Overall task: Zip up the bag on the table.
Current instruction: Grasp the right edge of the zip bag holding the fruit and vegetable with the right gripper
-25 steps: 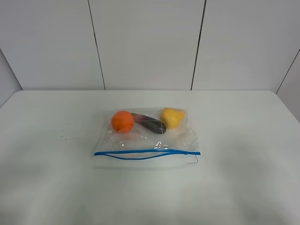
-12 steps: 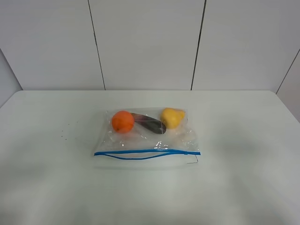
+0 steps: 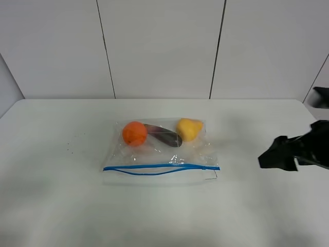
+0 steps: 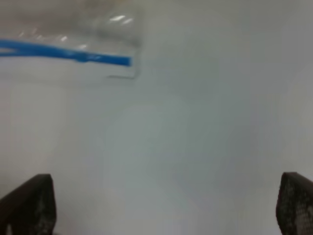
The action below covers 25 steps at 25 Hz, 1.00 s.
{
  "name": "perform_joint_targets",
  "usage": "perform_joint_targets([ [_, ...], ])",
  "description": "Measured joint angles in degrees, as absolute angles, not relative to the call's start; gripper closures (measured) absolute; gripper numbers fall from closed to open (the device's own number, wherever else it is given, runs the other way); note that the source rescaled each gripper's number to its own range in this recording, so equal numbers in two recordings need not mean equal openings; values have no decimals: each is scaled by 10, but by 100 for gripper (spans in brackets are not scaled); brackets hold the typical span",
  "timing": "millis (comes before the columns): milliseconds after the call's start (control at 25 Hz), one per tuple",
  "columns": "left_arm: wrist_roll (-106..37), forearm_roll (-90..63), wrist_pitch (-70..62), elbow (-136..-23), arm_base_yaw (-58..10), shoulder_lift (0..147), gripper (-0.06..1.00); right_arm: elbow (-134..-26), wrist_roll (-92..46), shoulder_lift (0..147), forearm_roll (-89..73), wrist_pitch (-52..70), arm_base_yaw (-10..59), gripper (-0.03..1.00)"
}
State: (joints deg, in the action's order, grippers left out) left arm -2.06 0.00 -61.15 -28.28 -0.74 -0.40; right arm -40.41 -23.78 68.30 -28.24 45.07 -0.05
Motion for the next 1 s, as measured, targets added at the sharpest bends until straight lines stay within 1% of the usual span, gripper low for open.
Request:
perform_joint_targets([
  [240, -21, 0, -611, -283, -7, -4, 14, -465, -419, 894, -438, 448, 0, -3],
  [560, -21, 0, -611, -283, -7, -4, 14, -584, -550, 1095, -541, 539, -10, -3],
  [760, -21, 0, -611, -283, -7, -4, 14, -625, -630, 1186, -610, 627, -29, -3],
  [1000, -21, 0, -611, -283, -7, -4, 14, -636, -670, 1210, -631, 642, -33, -3],
])
